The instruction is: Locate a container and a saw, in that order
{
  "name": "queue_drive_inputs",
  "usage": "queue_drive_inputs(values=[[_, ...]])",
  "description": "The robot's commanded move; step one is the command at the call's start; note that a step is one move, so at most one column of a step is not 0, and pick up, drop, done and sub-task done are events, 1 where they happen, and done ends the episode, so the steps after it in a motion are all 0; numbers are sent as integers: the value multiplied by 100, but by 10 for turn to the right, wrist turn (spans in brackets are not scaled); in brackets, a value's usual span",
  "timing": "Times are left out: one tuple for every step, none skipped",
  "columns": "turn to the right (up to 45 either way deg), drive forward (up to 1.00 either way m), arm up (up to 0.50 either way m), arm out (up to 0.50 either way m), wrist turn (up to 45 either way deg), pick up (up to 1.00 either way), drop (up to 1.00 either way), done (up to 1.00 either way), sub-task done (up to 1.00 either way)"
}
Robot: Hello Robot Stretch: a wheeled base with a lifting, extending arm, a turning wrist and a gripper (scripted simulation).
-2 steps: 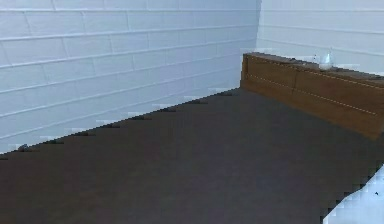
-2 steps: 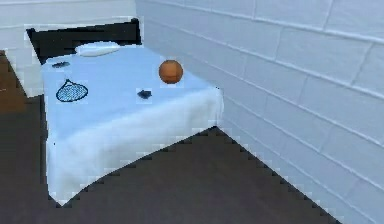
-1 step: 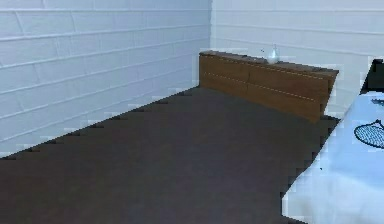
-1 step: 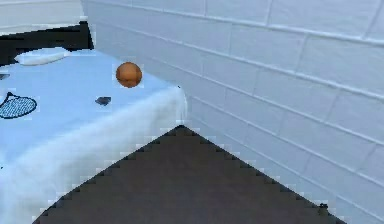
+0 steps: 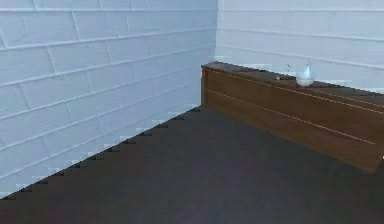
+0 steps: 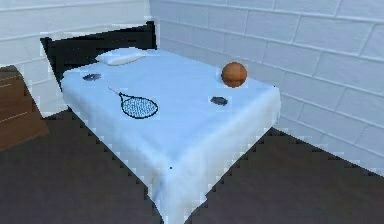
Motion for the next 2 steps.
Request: queue_drive_inputs(values=[[30, 0, 0, 0, 0, 0, 0, 0, 0], [0, 30, 0, 0, 0, 0, 0, 0, 0]])
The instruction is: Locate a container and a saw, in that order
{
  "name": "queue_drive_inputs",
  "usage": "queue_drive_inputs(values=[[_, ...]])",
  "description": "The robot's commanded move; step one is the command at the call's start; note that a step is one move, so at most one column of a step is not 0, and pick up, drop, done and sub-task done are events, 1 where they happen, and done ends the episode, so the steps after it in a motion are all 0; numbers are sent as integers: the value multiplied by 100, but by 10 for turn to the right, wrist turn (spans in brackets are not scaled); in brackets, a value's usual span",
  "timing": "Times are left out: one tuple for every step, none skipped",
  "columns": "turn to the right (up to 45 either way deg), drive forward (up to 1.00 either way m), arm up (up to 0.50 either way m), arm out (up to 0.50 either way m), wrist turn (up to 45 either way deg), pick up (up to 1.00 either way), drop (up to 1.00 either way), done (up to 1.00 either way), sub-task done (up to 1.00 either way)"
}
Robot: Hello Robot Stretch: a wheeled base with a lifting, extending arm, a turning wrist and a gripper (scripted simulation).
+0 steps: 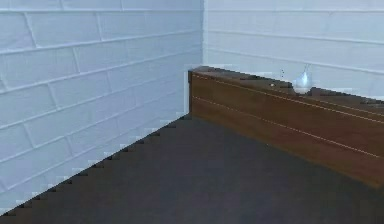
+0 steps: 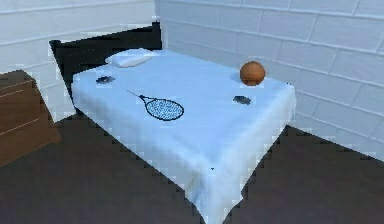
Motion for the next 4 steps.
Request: queue_drive_inputs(values=[[360, 0, 0, 0, 0, 0, 0, 0, 0], [30, 0, 0, 0, 0, 0, 0, 0, 0], [0, 100, 0, 0, 0, 0, 0, 0, 0], [0, 50, 0, 0, 0, 0, 0, 0, 0]])
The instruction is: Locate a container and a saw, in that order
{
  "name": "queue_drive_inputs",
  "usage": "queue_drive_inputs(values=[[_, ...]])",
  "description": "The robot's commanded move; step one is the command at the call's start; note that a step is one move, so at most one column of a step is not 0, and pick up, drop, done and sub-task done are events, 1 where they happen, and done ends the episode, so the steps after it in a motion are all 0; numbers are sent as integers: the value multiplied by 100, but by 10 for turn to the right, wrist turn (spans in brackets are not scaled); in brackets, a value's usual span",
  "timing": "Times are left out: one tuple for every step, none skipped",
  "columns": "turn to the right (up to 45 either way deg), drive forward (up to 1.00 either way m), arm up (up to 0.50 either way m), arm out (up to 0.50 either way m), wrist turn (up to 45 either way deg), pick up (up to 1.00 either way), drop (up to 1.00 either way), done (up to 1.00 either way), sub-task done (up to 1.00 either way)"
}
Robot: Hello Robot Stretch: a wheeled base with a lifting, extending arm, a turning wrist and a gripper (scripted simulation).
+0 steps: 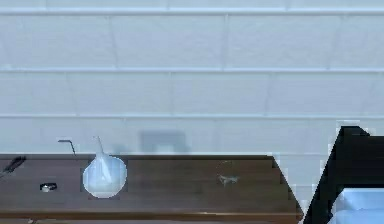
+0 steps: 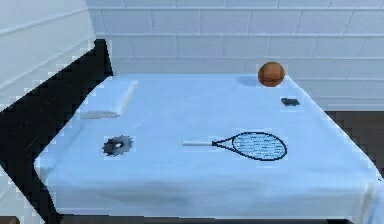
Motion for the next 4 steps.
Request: queue_drive_inputs(values=[[-270, 0, 0, 0, 0, 0, 0, 0, 0], [0, 0, 0, 0, 0, 0, 0, 0, 100], [450, 0, 0, 0, 0, 0, 0, 0, 0], [450, 0, 0, 0, 0, 0, 0, 0, 0]])
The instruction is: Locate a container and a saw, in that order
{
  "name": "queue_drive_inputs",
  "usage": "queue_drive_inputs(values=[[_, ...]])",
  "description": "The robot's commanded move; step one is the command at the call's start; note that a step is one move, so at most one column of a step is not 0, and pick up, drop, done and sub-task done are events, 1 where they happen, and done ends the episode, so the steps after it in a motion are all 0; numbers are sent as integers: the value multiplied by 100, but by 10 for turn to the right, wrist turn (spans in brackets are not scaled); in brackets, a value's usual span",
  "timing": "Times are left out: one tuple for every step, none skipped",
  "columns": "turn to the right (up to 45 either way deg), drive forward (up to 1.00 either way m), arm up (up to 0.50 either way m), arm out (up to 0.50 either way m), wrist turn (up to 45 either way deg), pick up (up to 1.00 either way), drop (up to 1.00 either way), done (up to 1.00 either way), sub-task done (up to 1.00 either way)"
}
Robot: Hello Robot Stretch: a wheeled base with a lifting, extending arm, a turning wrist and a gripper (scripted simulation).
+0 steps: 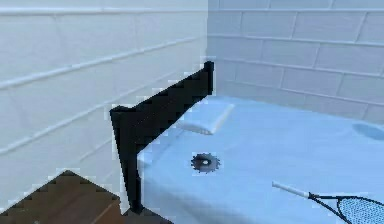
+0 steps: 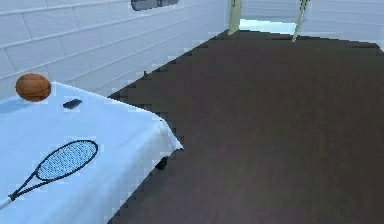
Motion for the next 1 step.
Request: queue_drive_inputs(values=[[0, 0, 0, 0, 0, 0, 0, 100, 0]])
